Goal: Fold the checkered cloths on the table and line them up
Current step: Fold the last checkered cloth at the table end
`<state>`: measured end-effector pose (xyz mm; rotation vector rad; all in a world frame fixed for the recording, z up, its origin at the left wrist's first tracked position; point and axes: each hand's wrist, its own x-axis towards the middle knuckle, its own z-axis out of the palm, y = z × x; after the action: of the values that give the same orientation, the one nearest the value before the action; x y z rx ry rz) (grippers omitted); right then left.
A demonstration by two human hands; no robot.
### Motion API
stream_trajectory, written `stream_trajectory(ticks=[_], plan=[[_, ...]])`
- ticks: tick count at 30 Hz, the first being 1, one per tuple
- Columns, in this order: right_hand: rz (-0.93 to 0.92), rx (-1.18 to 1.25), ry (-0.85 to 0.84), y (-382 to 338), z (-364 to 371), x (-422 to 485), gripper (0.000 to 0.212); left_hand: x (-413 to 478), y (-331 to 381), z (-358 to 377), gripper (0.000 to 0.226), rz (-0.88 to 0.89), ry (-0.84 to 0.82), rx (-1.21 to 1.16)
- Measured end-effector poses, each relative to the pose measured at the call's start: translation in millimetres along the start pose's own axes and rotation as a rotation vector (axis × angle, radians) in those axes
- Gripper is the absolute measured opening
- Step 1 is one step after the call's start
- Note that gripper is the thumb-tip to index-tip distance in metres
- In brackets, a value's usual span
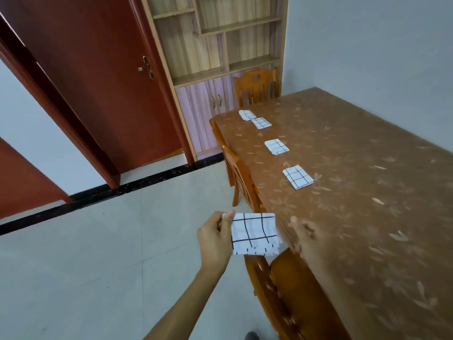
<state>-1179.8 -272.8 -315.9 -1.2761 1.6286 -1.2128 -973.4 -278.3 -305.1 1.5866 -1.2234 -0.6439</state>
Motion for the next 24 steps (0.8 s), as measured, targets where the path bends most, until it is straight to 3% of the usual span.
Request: stream_trajectory(ticks=[2,5,8,10,12,15,17,24], plan=[[-0.014,-0.006,0.097,-9.6,11.7,24.7,0.035,32.4,-1.7,-3.7,0.029,0.03,-0.062,0.047],[-0.156,-0.176,0.106,-27.3,35.2,53.0,0.017,66.3,-4.0,-1.0,0.028,0.085,-0.203,0.071],[-0.396,-0.458,-0.026,-43.1,59.5,78.9,0.04,93.4,-5.2,11.1,0.03,0.149,-0.387,0.042],[-0.454,-0.653,-0.08,-47.1,80.4,97.1,0.061,114.9,-10.3,20.9,0.043,0.196,-0.469,0.015],[-0.433,-0.698,-0.026,-43.1,99.1,115.2,0.071,140.6,-17.9,28.8,0.05,0.237,-0.515,-0.028],[-0.397,-0.733,0.062,-44.6,116.6,142.9,0.037,187.3,-25.0,37.6,0.042,0.295,-0.587,-0.051],[-0.327,-0.707,0.044,-48.7,127.6,160.9,0.042,219.0,-28.0,41.9,0.039,0.328,-0.633,-0.067],[-0.278,-0.654,0.358,-60.7,149.2,197.0,0.034,309.0,-22.7,59.6,0.037,0.344,-0.827,-0.069]])
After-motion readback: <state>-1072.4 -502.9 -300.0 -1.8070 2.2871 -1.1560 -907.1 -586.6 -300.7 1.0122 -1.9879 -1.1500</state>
